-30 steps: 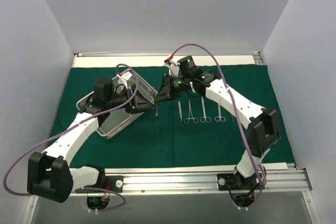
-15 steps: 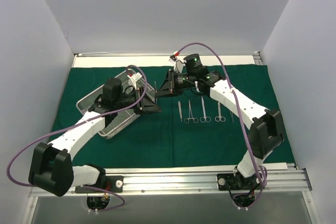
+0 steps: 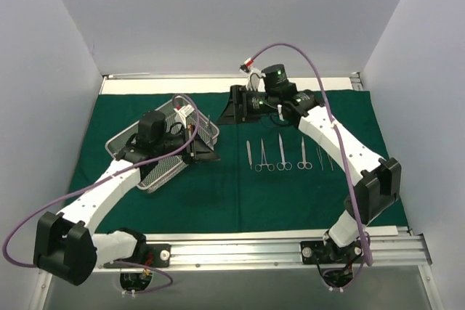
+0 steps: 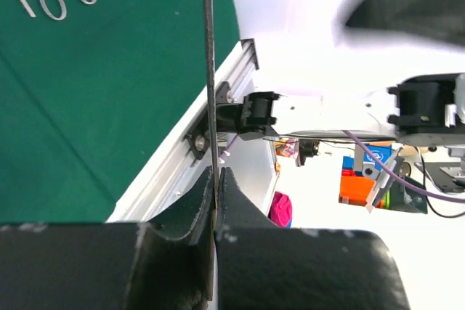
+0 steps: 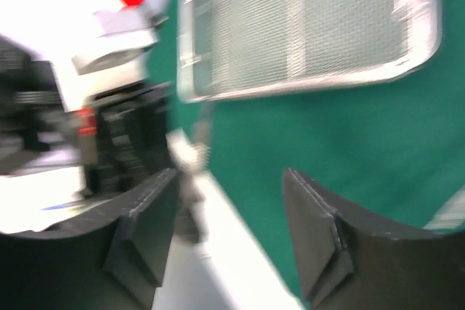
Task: Open and lay out the surgical kit
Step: Place the medical item in the surgical kit.
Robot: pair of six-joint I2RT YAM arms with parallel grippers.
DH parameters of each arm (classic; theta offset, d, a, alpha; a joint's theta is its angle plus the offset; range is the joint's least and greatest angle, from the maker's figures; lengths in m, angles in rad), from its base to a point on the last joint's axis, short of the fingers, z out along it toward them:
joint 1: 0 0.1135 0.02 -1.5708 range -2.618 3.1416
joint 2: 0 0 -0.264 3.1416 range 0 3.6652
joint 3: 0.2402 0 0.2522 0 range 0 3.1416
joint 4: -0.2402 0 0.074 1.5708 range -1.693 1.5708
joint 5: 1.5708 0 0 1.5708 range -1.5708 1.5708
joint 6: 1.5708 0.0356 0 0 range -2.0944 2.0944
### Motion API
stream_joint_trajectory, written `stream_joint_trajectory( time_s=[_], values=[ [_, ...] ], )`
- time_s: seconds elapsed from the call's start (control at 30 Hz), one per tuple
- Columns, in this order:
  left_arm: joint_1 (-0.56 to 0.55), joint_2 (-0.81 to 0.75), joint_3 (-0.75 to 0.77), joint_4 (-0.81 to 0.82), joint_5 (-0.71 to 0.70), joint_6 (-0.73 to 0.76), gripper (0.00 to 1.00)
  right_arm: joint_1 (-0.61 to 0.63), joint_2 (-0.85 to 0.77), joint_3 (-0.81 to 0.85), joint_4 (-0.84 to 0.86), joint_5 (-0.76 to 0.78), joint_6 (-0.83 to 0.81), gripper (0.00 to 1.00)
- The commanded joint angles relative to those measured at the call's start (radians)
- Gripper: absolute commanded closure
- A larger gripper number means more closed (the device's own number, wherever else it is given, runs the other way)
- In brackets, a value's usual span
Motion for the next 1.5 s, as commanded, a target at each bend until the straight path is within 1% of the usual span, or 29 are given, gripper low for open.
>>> stream_joint_trajectory(
  time_s=[0.0, 0.03, 0.07, 0.1, 0.13, 0.17, 0.2, 0.23, 0.27, 0.3, 0.33, 0.37, 0.4, 0.53, 0.57, 0.63, 0.67, 0.7, 0.73, 0.77, 0.8, 0.83, 0.93, 1.07, 1.2, 1.33, 1.4, 1.47],
  values=[
    [-0.002, -0.103, 0.028, -0.034, 0.015, -0.014, 0.98, 0.029, -0.051, 0.134, -0.231, 0.259, -0.422, 0.4],
    [-0.002, -0.12, 0.008, -0.034, 0.021, -0.043, 0.98, 0.049, -0.077, 0.102, -0.207, 0.317, -0.609, 0.39],
    [0.0, -0.136, -0.004, -0.034, 0.035, -0.058, 0.98, 0.12, -0.109, 0.068, -0.175, 0.377, -0.705, 0.31],
    [-0.002, -0.168, -0.029, -0.021, 0.047, -0.098, 0.98, 0.188, -0.193, -0.04, -0.073, 0.517, -0.849, 0.24],
    [-0.002, -0.182, -0.043, -0.01, 0.059, -0.122, 0.98, 0.188, -0.24, -0.097, -0.014, 0.56, -0.911, 0.19],
    [-0.003, -0.2, -0.06, 0.008, 0.084, -0.147, 0.98, 0.207, -0.276, -0.15, 0.039, 0.565, -0.968, 0.13],
    [-0.003, -0.243, -0.078, 0.065, 0.098, -0.207, 0.98, 0.207, -0.341, -0.199, 0.128, 0.556, -1.019, 0.12],
    [-0.003, -0.26, -0.109, 0.082, 0.11, -0.233, 0.98, 0.21, -0.361, -0.257, 0.149, 0.542, -1.13, 0.12],
    [-0.002, -0.281, -0.119, 0.11, 0.122, -0.248, 0.98, 0.224, -0.382, -0.265, 0.146, 0.518, -1.196, 0.15],
    [-0.002, -0.317, -0.127, 0.101, 0.137, -0.267, 0.98, 0.237, -0.384, -0.268, 0.128, 0.501, -1.247, 0.17],
    [-0.002, -0.332, -0.142, 0.102, 0.145, -0.278, 0.98, 0.251, -0.387, -0.264, 0.126, 0.52, -1.321, 0.19],
    [-0.002, -0.361, -0.155, 0.125, 0.153, -0.291, 0.98, 0.282, -0.401, -0.264, 0.123, 0.53, -1.35, 0.22],
    [-0.002, -0.377, -0.169, 0.137, 0.174, -0.332, 0.98, 0.29, -0.412, -0.268, 0.124, 0.525, -1.381, 0.23],
    [-0.002, -0.433, -0.202, 0.171, 0.211, -0.414, 0.98, 0.337, -0.467, -0.311, 0.126, 0.476, -1.537, 0.28],
    [-0.002, -0.452, -0.221, 0.224, 0.216, -0.44, 0.98, 0.349, -0.467, -0.314, 0.115, 0.471, -1.598, 0.3],
    [-0.002, -0.466, -0.245, 0.281, 0.231, -0.537, 0.98, 0.394, -0.462, -0.31, 0.089, 0.477, -1.648, 0.34],
    [-0.002, -0.473, -0.279, 0.361, 0.236, -0.573, 0.98, 0.415, -0.464, -0.308, 0.095, 0.487, -1.662, 0.34],
    [-0.002, -0.479, -0.297, 0.402, 0.239, -0.657, 0.98, 0.453, -0.467, -0.307, 0.109, 0.493, -1.685, 0.34],
    [-0.002, -0.486, -0.316, 0.441, 0.236, -0.704, 0.98, 0.477, -0.472, -0.307, 0.112, 0.497, -1.702, 0.34],
    [-0.002, -0.504, -0.333, 0.526, 0.23, -0.747, 0.98, 0.5, -0.473, -0.305, 0.118, 0.52, -1.716, 0.34],
    [-0.002, -0.513, -0.356, 0.559, 0.225, -0.818, 0.98, 0.526, -0.47, -0.293, 0.118, 0.534, -1.737, 0.34],
    [-0.003, -0.521, -0.359, 0.573, 0.224, -0.839, 0.98, 0.564, -0.464, -0.284, 0.115, 0.54, -1.745, 0.34],
    [-0.003, -0.558, -0.357, 0.516, 0.236, -0.85, 0.98, 0.631, -0.435, -0.247, 0.103, 0.548, -1.769, 0.34],
    [-0.003, -0.576, -0.36, 0.518, 0.243, -0.881, 0.98, 0.687, -0.39, -0.221, 0.066, 0.58, -1.802, 0.37],
    [-0.005, -0.579, -0.365, 0.518, 0.25, -0.885, 0.98, 0.698, -0.389, -0.236, 0.088, 0.577, -1.817, 0.38],
    [-0.005, -0.581, -0.367, 0.522, 0.254, -0.89, 0.98, 0.698, -0.372, -0.239, 0.084, 0.596, -1.867, 0.44],
    [-0.005, -0.582, -0.37, 0.524, 0.259, -0.893, 0.98, 0.687, -0.367, -0.253, 0.11, 0.596, -1.886, 0.45],
    [-0.003, -0.587, -0.377, 0.526, 0.259, -0.896, 0.98, 0.678, -0.361, -0.261, 0.13, 0.582, -1.892, 0.48]
  ],
)
